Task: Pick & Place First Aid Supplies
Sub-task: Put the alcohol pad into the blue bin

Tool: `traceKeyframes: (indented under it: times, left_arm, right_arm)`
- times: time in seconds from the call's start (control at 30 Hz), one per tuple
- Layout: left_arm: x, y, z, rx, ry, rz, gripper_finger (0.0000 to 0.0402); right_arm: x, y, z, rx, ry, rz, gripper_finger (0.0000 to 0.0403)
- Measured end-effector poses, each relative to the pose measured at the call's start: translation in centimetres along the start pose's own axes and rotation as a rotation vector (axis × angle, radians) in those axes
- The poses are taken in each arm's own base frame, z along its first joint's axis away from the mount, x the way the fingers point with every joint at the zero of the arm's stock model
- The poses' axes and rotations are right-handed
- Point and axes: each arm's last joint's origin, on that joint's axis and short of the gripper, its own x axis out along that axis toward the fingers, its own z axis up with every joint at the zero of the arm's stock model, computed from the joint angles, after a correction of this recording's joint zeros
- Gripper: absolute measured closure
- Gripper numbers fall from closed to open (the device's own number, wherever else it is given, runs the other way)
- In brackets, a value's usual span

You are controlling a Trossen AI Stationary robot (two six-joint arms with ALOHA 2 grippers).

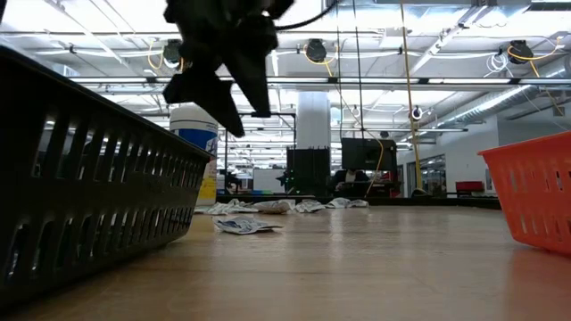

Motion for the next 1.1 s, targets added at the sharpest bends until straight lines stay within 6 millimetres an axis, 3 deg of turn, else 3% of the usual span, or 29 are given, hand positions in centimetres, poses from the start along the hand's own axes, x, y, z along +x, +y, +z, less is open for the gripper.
traceKeyframes:
  times: [0.4, 0.83, 1.0, 1.1]
  left_arm:
    - [4.0, -2.7, -0.7, -0.058, 0.088, 0.099, 0.0188]
    - [8.7, -2.4, -3.0, -0.081, 0.164, 0.205, 0.0188]
    - [9.3, -2.2, -3.2, -0.073, 0.184, 0.222, 0.0189]
    - [9.4, -2.0, -3.0, -0.063, 0.186, 0.223, 0.0209]
  right_arm:
    - [-0.7, -0.2, 0.8, 0.009, -0.027, 0.003, 0.0171]
    - [-1.1, -0.3, 1.3, 0.016, -0.045, 0.004, 0.0174]
    - [-1.1, -0.3, 1.3, 0.016, -0.046, 0.004, 0.0175]
    - [-1.1, -0.3, 1.3, 0.017, -0.050, 0.004, 0.0175]
